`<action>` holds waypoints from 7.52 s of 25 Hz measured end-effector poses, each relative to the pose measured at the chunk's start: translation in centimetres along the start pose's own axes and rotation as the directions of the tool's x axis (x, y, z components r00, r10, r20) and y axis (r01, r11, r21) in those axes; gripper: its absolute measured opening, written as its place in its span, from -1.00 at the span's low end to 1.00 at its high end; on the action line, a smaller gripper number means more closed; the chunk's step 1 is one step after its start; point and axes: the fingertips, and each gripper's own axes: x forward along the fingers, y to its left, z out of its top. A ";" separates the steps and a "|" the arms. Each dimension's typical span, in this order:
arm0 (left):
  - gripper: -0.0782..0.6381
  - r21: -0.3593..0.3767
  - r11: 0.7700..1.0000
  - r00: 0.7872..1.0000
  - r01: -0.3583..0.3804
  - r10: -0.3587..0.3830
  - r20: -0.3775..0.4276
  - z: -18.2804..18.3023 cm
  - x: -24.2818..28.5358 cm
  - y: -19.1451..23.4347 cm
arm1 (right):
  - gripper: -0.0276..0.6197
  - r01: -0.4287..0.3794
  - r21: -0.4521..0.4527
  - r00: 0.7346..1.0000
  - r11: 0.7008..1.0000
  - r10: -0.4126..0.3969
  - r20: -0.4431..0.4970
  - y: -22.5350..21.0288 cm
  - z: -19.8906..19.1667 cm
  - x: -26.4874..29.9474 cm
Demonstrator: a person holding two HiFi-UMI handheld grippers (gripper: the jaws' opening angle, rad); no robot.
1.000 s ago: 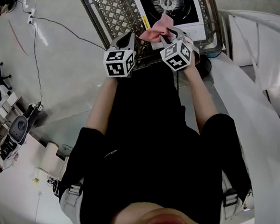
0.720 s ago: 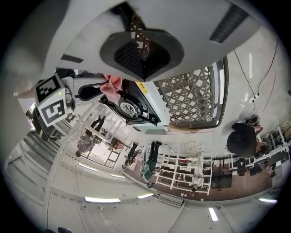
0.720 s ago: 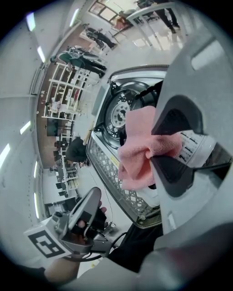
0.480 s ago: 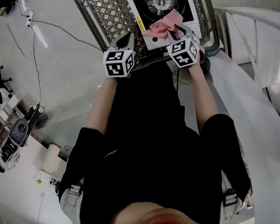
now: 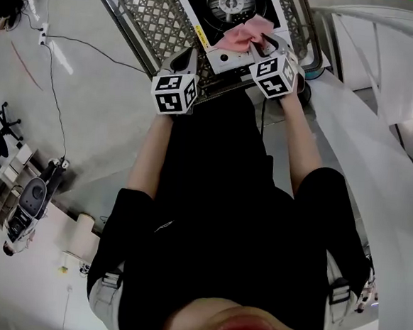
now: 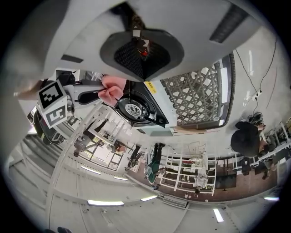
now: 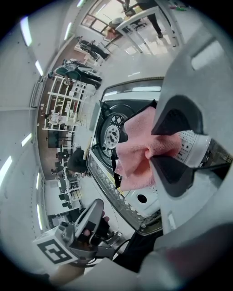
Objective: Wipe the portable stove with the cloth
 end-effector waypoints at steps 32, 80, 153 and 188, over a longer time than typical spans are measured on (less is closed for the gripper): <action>-0.78 0.036 0.999 1.000 -0.002 0.002 0.002 0.3 -0.2 -1.4 | -0.62 0.115 0.108 0.993 0.987 -0.114 -0.017 -6.3 -3.1 -1.6; -0.78 0.066 0.983 0.972 0.172 -0.180 0.151 2.4 -5.4 6.0 | -0.83 0.067 -0.243 0.998 0.968 -0.063 0.025 8.9 18.4 -4.1; -0.78 -0.118 0.991 0.993 -0.063 0.074 0.094 5.9 4.1 -0.4 | -0.82 -0.182 -0.430 0.983 0.884 0.146 -0.115 -4.0 8.9 2.3; -0.78 -0.062 0.998 0.995 -0.028 0.033 0.089 6.8 4.4 -2.4 | -0.83 -0.001 -0.248 0.994 0.969 -0.026 -0.106 -11.9 5.5 -0.3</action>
